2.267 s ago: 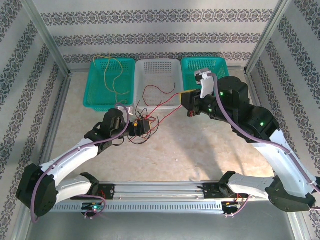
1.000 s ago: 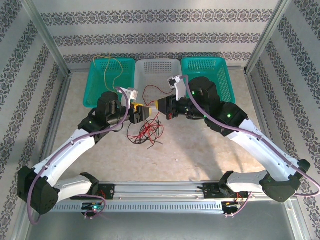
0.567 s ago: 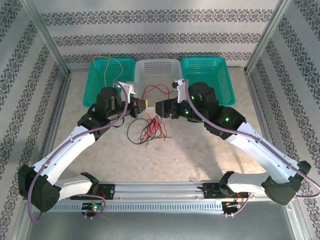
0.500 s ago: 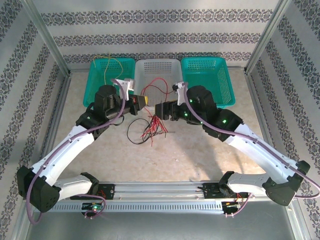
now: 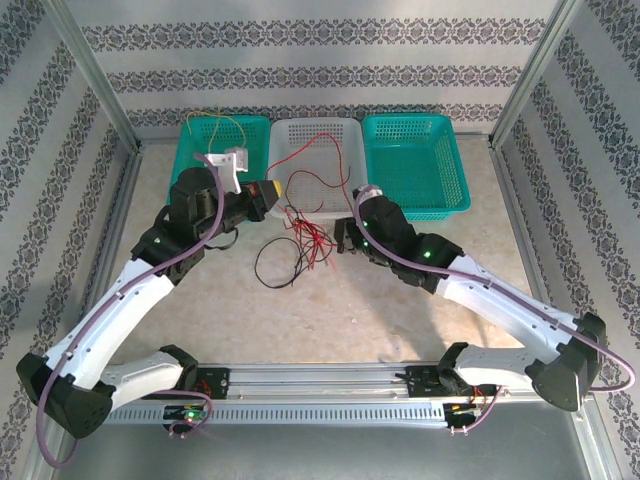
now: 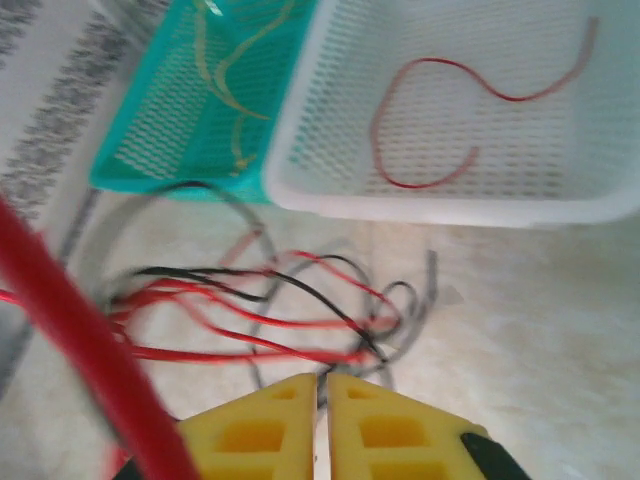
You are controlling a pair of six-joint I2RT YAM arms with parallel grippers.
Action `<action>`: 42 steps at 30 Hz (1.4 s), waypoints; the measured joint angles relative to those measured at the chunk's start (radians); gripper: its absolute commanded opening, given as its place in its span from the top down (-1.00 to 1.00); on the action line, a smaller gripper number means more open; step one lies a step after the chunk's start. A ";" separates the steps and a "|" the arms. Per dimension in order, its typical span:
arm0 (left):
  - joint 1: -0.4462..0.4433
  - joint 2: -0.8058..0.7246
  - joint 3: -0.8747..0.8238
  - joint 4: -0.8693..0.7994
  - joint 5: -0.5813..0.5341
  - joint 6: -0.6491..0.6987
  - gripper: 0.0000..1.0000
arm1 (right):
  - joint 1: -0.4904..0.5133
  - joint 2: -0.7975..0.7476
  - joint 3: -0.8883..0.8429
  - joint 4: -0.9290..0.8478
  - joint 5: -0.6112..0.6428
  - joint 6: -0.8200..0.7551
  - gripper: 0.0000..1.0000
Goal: Untangle the cables
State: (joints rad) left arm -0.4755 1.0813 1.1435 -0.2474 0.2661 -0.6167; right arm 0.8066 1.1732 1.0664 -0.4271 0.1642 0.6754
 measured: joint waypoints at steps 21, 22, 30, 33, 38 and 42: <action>0.034 0.017 -0.220 -0.067 -0.056 0.128 1.00 | -0.255 -0.229 0.070 -0.283 0.014 -0.099 1.00; 0.034 0.021 -0.242 -0.051 -0.032 0.109 1.00 | -0.255 -0.222 0.105 -0.283 0.002 -0.106 1.00; -0.002 0.069 -0.025 -0.048 0.047 0.061 1.00 | -0.197 -0.152 0.231 -0.225 -0.076 -0.138 0.18; -0.003 0.069 0.090 -0.038 0.050 0.055 1.00 | -0.111 -0.101 0.220 -0.198 -0.071 -0.143 -0.30; -0.003 0.079 0.105 -0.019 0.103 0.004 1.00 | 0.029 -0.050 0.146 -0.119 -0.067 -0.141 -0.50; -0.003 0.098 0.092 -0.030 0.140 -0.026 1.00 | 0.055 -0.019 0.124 -0.051 -0.068 -0.122 -0.56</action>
State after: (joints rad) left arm -0.4786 1.1790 1.2354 -0.2771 0.4061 -0.6430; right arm 0.8612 1.1542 1.1904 -0.4786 0.0959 0.5529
